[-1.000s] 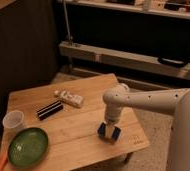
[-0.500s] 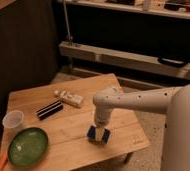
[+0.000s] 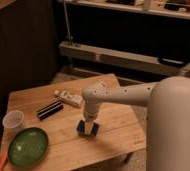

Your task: Wipe the white sponge on the table

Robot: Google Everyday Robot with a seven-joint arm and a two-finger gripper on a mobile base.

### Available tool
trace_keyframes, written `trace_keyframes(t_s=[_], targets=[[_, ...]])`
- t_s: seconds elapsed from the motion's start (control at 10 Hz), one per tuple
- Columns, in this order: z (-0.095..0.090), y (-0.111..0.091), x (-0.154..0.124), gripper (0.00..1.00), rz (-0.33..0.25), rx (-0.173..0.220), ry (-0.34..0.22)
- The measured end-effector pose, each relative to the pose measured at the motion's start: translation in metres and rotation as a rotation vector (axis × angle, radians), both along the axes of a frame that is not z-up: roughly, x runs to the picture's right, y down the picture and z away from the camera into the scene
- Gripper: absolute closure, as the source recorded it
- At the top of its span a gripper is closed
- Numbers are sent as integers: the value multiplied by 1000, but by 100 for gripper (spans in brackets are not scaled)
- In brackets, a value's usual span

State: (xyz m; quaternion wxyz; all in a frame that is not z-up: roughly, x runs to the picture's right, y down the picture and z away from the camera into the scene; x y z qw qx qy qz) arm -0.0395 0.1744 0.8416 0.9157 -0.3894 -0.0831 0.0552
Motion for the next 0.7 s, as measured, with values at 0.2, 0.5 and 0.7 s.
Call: trace_keyframes(t_s=[0.2,0.5,0.7], targets=[[18,-23,8,94,22,5,13],[50,-46,38,94,65,-6,86],[68,-47,67,94,99,-14,157]])
